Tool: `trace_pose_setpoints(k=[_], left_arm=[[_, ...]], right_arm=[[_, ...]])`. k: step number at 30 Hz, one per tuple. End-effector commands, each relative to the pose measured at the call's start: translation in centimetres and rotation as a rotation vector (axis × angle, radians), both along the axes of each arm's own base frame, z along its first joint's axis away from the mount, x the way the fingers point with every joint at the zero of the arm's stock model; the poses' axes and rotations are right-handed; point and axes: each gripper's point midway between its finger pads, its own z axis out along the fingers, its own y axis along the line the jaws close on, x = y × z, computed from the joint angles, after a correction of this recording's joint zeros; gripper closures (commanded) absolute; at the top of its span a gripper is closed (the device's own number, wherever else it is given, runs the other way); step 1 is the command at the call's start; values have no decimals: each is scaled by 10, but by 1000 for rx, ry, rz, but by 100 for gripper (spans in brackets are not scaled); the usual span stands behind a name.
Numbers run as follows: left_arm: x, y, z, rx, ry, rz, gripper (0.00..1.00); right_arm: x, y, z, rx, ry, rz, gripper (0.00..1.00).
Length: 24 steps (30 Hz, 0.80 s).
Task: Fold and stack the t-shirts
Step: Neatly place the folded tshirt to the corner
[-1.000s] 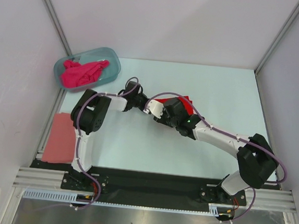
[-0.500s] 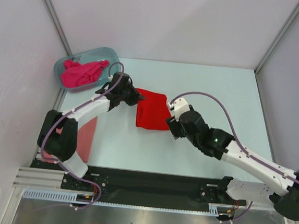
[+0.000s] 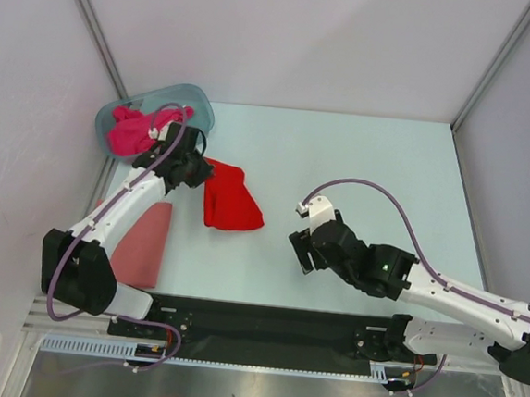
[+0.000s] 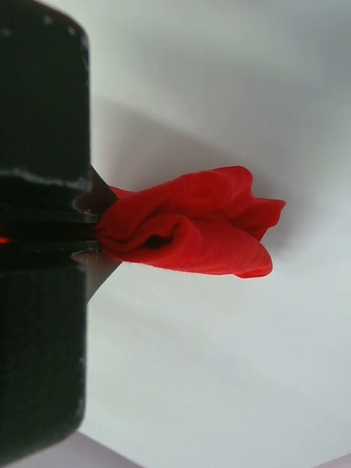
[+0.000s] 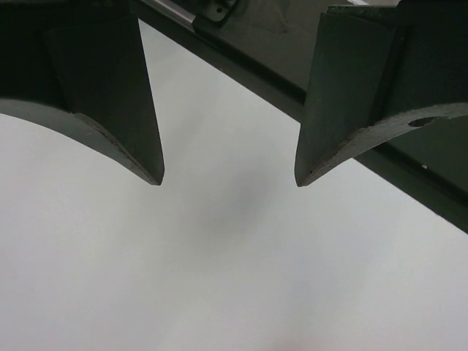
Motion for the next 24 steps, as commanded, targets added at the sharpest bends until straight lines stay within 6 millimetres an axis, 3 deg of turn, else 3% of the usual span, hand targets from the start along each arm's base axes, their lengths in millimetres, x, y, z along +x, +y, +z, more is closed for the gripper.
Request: trace_pose_setpoints(k=[1,9,15,24], left_arm=[[1,38,38,83,-46,87,100],[4,86,63,131,-46,238,100],[13,116,93,168,-95,292,100],[14,154,108,200,-97,345,99]], right_arm=[[-8,6,2,70,6,39,24],[-13,10,4,98,2,94,24],[-15,12,1,95,-7,124,24],[-14,12,-10,88,14,123,23]])
